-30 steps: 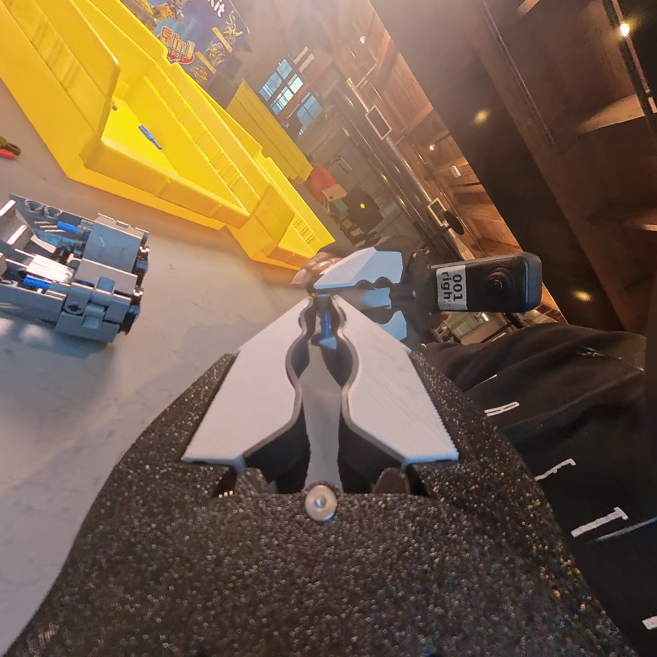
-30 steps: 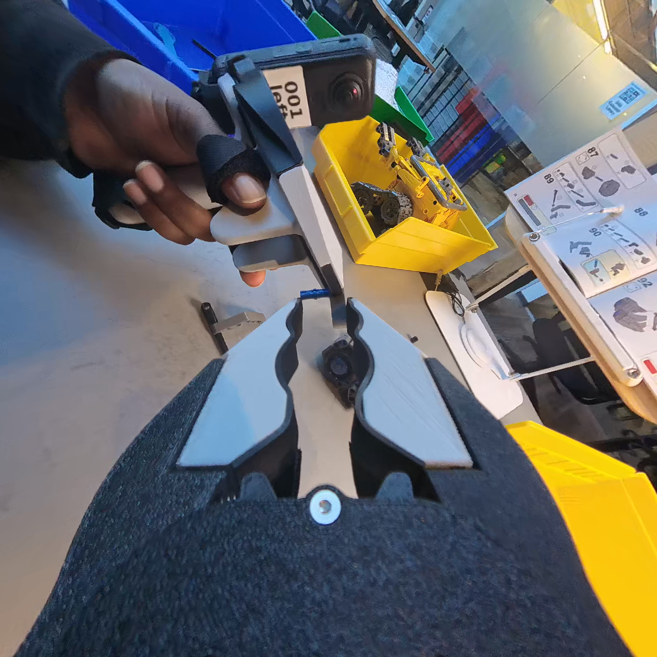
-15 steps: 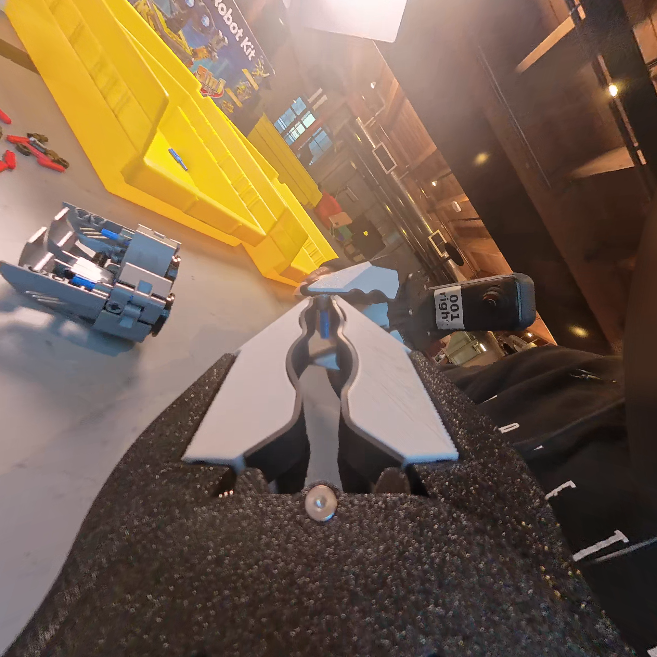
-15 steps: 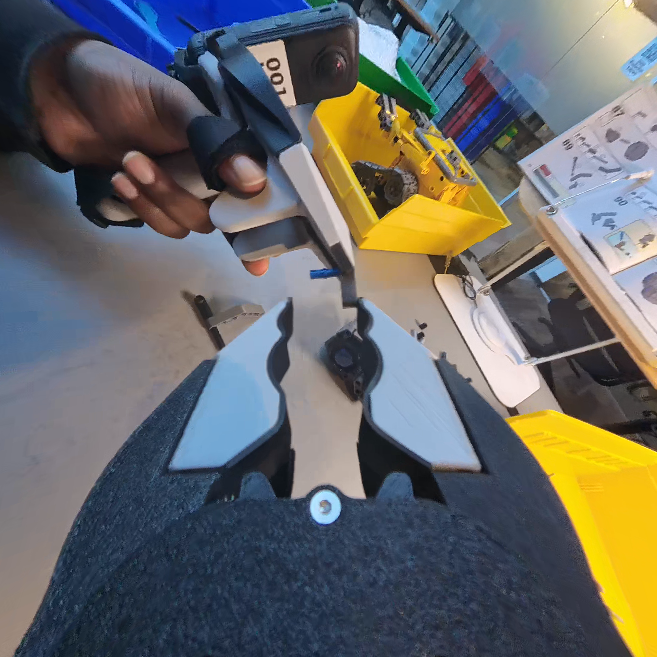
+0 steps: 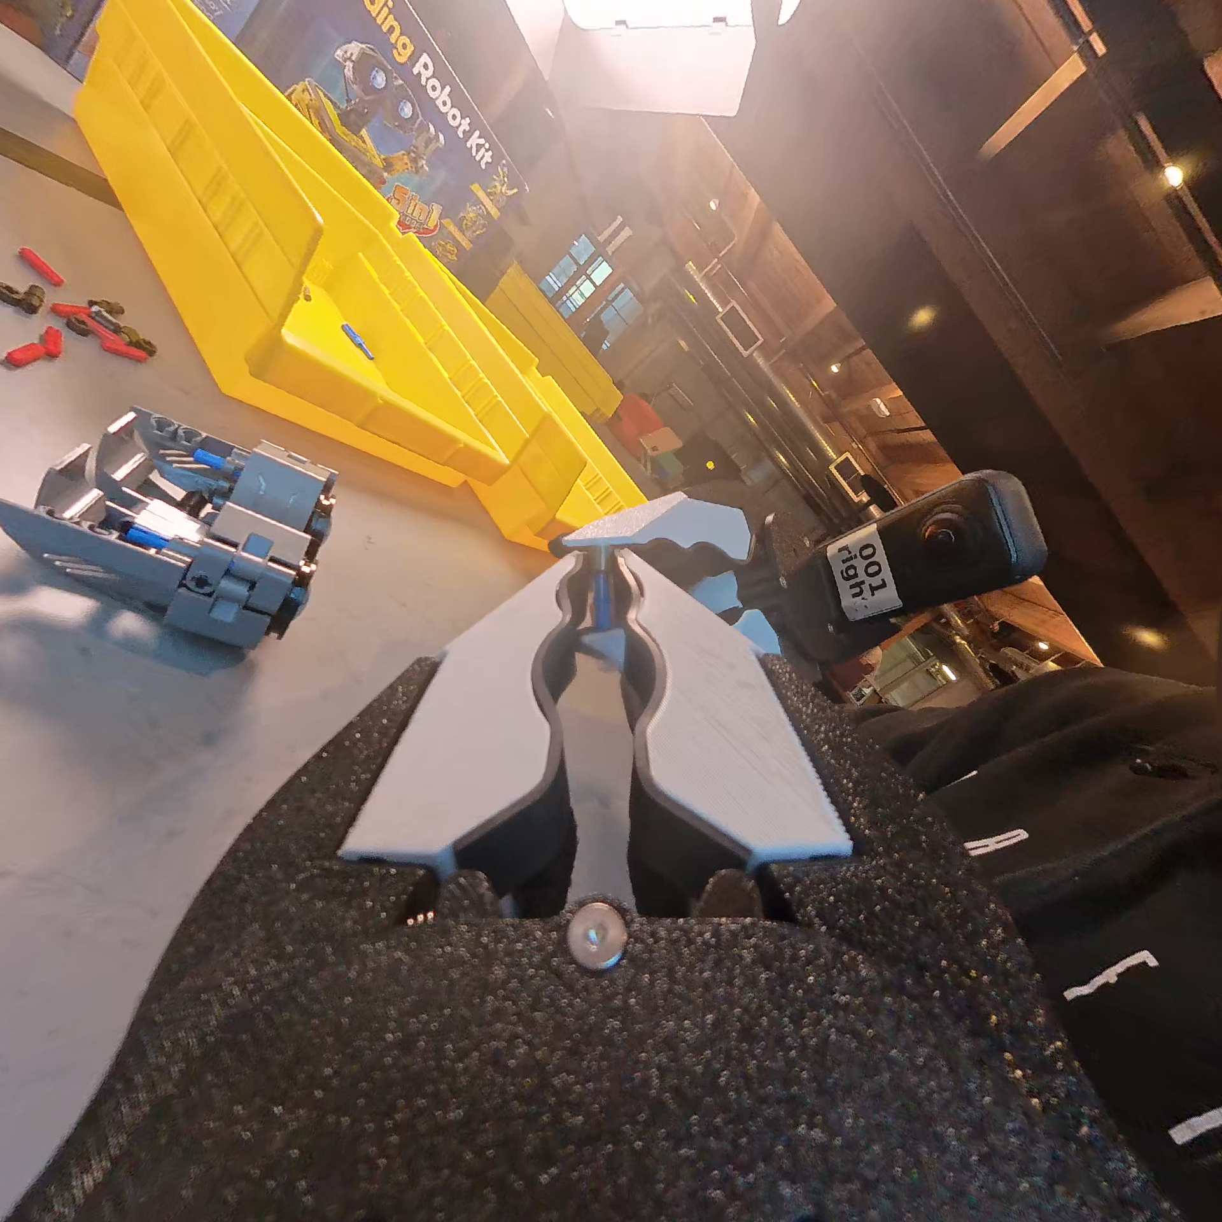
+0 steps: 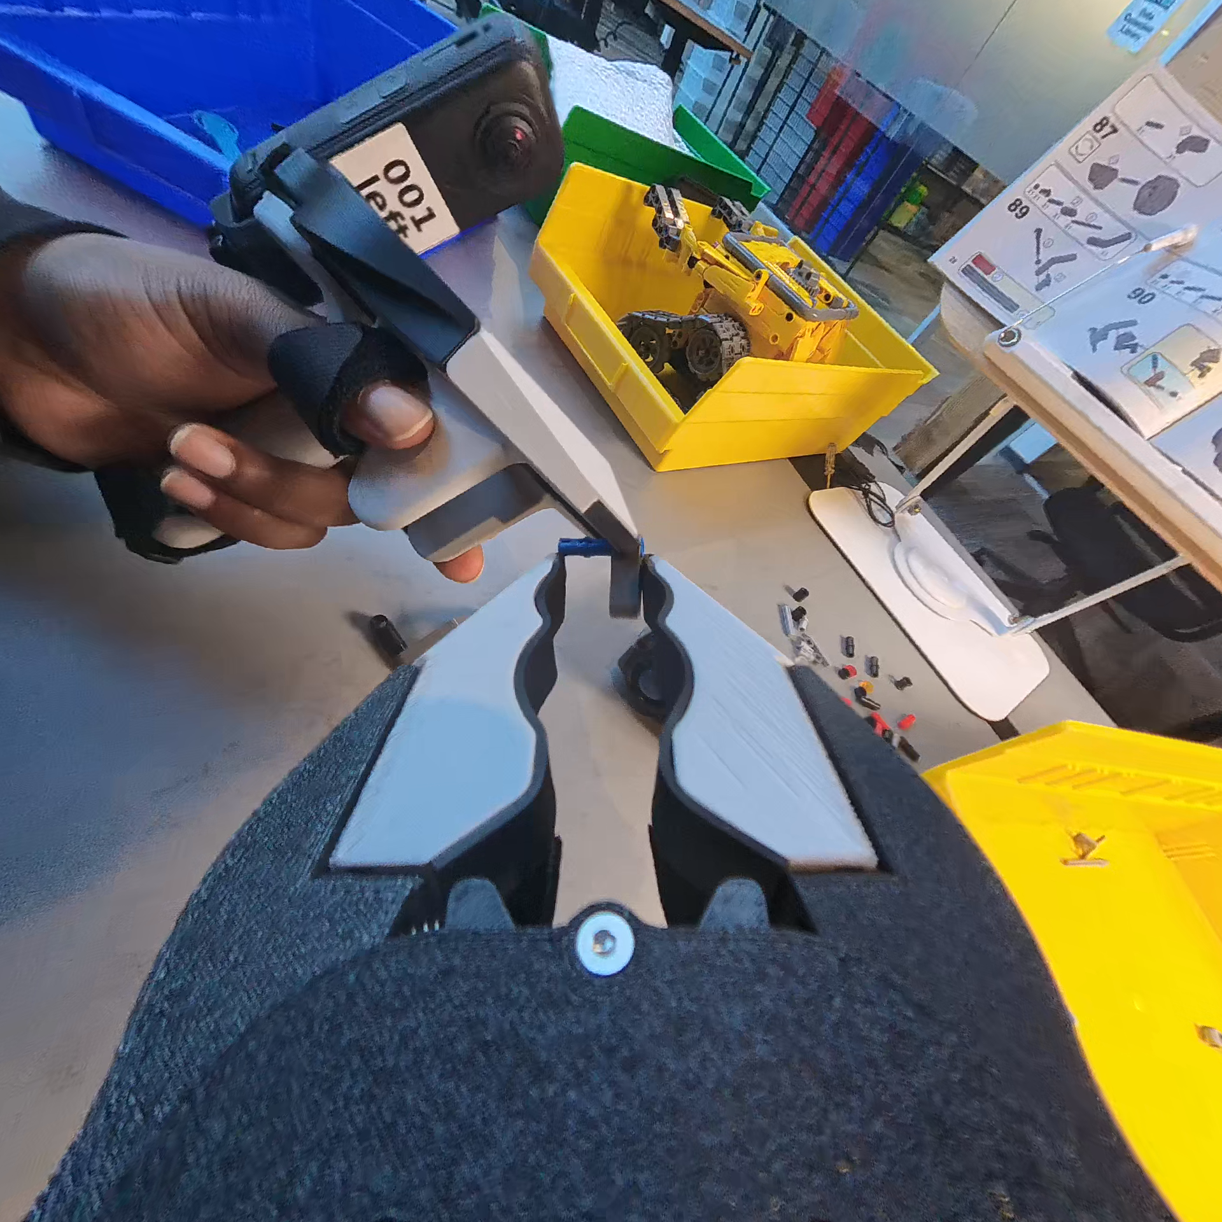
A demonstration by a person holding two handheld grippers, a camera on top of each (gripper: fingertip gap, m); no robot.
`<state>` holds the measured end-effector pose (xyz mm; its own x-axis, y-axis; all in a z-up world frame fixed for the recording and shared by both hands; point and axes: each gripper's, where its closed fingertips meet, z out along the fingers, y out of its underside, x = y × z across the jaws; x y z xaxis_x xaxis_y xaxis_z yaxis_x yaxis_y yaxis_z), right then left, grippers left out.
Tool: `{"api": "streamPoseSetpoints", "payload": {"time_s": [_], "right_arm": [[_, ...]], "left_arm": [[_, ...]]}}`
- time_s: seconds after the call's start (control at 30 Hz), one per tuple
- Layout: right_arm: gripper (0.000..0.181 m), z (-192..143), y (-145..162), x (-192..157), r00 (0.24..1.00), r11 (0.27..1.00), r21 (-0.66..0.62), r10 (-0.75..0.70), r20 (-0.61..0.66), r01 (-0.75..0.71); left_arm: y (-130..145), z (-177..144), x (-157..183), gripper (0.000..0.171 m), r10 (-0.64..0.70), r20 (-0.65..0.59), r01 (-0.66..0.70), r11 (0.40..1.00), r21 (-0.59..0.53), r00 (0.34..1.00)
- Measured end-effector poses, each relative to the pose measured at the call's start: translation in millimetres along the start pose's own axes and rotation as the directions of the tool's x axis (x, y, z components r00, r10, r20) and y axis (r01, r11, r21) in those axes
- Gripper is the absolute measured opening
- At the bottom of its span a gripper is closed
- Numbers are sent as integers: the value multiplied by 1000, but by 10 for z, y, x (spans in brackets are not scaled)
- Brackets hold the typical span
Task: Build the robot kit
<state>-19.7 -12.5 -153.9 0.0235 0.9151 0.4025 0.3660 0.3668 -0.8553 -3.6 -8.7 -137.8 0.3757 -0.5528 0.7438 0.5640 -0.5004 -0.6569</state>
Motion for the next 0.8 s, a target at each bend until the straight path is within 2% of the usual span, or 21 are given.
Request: {"api": "streamPoseSetpoints", "payload": {"time_s": [0.13,0.23,0.43,0.5,0.67,0.8], "right_arm": [[24,9,22,32,999,999,-22,40,-14,-40],[35,24,24,38,996,995,-32,92,-17,-93],[27,25,15,64,992,992,-16,125,-19,-126],[27,15,11,55,994,994,-12,106,0,-106],[25,-30,28,18,997,999,-10,-51,54,51],[23,-54,4,11,995,997,0,-80,66,80]], "left_arm": [[-37,-2,-40,6,-8,9,8,1000,22,1000],[-58,-2,-84,6,-16,24,15,999,45,1000],[-40,13,-64,6,-3,27,1,999,51,1000],[-31,12,-53,6,-3,20,3,999,44,1000],[24,24,-30,6,-18,2,18,1000,5,1000],[25,29,2,6,-19,-7,19,1000,5,1000]]}}
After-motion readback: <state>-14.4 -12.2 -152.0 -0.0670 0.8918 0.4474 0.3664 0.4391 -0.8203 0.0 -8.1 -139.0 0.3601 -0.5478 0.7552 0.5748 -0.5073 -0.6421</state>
